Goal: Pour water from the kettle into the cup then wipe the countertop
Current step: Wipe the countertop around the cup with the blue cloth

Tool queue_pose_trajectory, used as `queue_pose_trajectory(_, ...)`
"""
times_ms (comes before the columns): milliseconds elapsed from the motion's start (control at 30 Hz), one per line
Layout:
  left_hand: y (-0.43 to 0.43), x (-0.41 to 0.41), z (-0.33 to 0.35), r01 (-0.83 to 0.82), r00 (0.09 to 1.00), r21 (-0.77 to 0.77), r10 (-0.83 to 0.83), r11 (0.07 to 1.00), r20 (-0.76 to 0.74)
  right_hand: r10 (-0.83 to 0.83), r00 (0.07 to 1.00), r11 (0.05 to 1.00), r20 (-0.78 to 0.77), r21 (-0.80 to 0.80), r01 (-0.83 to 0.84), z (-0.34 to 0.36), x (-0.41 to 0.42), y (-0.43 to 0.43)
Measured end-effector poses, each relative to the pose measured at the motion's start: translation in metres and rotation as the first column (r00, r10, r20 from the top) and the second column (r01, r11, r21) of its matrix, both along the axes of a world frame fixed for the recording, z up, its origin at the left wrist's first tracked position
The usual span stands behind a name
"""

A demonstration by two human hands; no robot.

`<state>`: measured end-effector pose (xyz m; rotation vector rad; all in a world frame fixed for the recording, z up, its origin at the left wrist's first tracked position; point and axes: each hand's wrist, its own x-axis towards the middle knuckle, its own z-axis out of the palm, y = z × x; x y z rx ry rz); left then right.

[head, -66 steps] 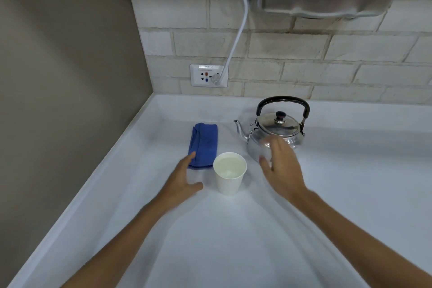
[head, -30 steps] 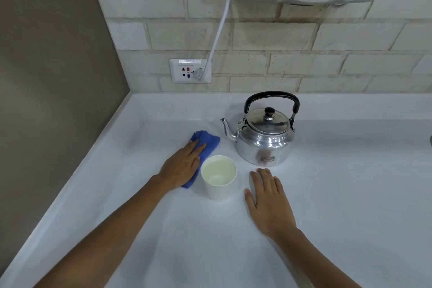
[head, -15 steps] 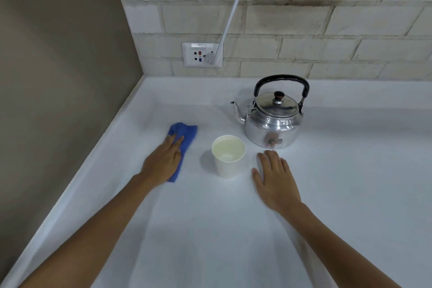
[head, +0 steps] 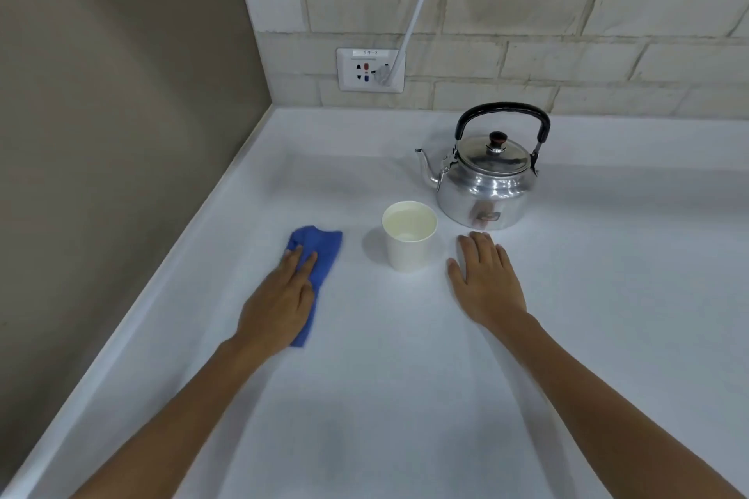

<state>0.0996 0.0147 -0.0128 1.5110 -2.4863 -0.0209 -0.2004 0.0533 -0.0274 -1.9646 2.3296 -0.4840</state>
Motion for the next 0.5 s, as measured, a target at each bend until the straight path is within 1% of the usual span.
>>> queue_pose_trajectory(33,-0.008,-0.001,0.0,-0.055,0.998,0.0,0.055,0.998,0.044,-0.002,1.0,1.0,-0.001,-0.001,0.002,0.001,0.001,0.0)
queue_pose_trajectory(100,-0.014,-0.013,-0.002,-0.149,0.976,0.071,0.135,0.986,0.174,-0.006,1.0,1.0,0.001,-0.003,0.006,0.001,0.002,0.0)
queue_pose_trajectory(133,-0.01,-0.021,-0.003,-0.202,0.964,0.104,0.179,0.974,0.198,-0.006,1.0,1.0,0.002,-0.005,0.006,0.001,0.003,0.0)
queue_pose_trajectory(167,-0.001,-0.03,-0.004,-0.214,0.968,0.105,0.196,0.971,0.16,-0.008,1.0,1.0,0.001,-0.008,0.008,0.001,0.003,0.0)
queue_pose_trajectory(200,0.013,-0.04,-0.006,-0.19,0.974,0.117,0.172,0.975,0.146,-0.009,1.0,1.0,-0.003,-0.011,0.009,0.001,0.002,0.0)
queue_pose_trajectory(233,0.03,-0.048,-0.007,-0.137,0.987,0.076,0.13,0.988,0.092,-0.009,1.0,1.0,-0.006,-0.013,0.009,0.001,0.002,0.0)
queue_pose_trajectory(300,0.065,-0.054,-0.005,0.018,0.999,0.06,-0.015,0.998,-0.043,-0.004,1.0,1.0,-0.004,-0.011,0.004,0.001,0.002,0.0)
queue_pose_trajectory(333,0.073,-0.049,-0.002,0.067,0.996,0.047,-0.064,0.997,-0.069,-0.002,1.0,1.0,-0.001,-0.008,0.002,0.001,0.001,0.001)
queue_pose_trajectory(367,0.076,-0.041,0.004,0.079,0.996,0.112,-0.073,0.991,-0.058,0.002,1.0,1.0,0.002,-0.003,-0.002,0.001,0.0,0.001)
queue_pose_trajectory(400,0.072,-0.03,0.003,0.062,0.998,0.098,-0.058,0.993,-0.037,0.006,1.0,1.0,0.006,0.001,-0.006,0.001,0.0,0.002)
queue_pose_trajectory(433,0.065,-0.02,0.002,0.023,0.999,0.094,-0.026,0.995,0.029,0.008,1.0,1.0,0.01,0.001,-0.008,0.0,-0.001,0.002)
queue_pose_trajectory(500,0.051,-0.009,0.002,-0.08,0.991,0.026,0.076,0.996,0.113,0.004,1.0,1.0,0.01,0.0,-0.004,0.0,-0.001,0.002)
